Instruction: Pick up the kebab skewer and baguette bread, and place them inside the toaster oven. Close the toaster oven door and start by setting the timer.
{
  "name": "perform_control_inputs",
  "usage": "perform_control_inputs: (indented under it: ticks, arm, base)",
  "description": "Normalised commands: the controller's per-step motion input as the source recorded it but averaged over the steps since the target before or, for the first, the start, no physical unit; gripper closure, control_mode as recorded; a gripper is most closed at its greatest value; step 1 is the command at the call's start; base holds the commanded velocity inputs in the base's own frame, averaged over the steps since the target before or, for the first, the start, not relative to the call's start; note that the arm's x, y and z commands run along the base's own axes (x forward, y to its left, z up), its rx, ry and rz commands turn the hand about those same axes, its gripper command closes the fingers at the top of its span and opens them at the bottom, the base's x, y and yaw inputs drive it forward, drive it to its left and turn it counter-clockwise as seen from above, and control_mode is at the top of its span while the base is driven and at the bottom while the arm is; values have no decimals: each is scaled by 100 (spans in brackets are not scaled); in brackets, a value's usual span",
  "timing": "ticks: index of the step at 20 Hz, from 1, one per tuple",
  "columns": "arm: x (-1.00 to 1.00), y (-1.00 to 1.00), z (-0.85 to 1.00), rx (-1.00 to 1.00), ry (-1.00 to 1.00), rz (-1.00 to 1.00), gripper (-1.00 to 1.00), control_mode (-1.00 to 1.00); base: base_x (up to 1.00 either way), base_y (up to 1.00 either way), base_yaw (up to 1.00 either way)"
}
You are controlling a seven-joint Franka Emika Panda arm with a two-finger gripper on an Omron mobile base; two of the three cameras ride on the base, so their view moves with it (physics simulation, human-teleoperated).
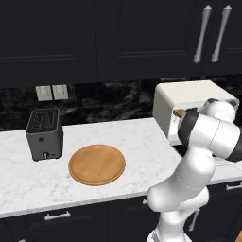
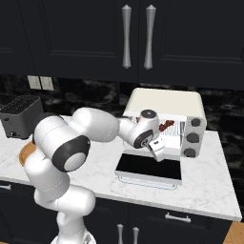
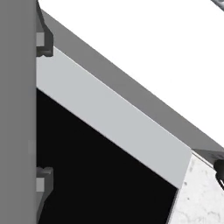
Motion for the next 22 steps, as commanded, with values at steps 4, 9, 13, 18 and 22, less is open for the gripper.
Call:
perform_control_inputs:
  ticks: [4,9,13,18,22]
  arm:
    - [-45,-1,1,2,-11,-2,-100,-100]
    - [-74,14,37,0,-18,0,-100,-100]
    - [-86,41,56,-4,-6,8,-100,-100]
    - [-86,61,24,-15,4,25,-100,-100]
    - [-75,18,-3,-11,3,30,-100,-100]
  base:
    - [0,0,0]
    - [0,0,0]
    - [0,0,0]
    - [0,0,0]
    - [0,0,0]
